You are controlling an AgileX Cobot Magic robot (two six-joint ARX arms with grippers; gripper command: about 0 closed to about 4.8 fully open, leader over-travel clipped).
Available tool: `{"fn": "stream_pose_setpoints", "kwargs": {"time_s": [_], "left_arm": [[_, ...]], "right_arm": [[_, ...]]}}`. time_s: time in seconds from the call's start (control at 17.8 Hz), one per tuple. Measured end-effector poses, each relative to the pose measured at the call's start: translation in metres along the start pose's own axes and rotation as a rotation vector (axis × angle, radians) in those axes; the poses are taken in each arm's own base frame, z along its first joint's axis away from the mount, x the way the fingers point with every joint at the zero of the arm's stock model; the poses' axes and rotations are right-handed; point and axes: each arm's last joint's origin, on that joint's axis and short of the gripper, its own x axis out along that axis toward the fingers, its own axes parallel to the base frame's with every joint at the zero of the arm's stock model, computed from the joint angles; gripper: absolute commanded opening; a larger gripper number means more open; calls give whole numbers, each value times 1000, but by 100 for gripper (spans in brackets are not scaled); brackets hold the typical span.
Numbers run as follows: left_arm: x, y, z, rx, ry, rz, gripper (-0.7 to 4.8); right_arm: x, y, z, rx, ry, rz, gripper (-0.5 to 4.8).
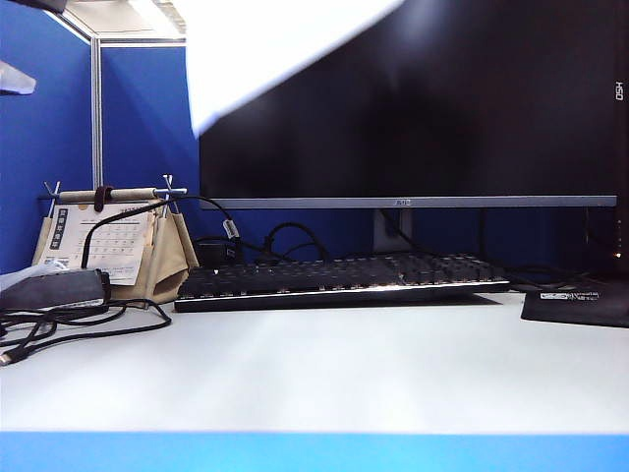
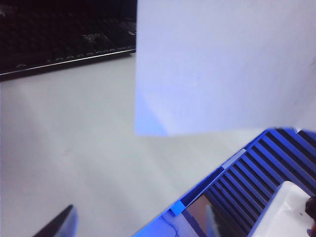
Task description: Put a wrinkled paper upside down.
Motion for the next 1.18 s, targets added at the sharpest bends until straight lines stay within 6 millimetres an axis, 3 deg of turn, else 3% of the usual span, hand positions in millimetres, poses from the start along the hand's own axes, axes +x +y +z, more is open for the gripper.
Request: {"fn": "stream_pose_setpoints", "kwargs": {"time_s": [0.56,0.84,1.18], "left_arm": [[0,-1,1,4,-3,-39,341],[0,-2,2,8,-10,-40,341],[0,-2,1,6,-2,-59,341]], "right_arm": [[25,-98,-75,188,92,-225,48],[29,-151,-98,297,151,-358,49],[41,-188,-101,293,166,-387,50]]}}
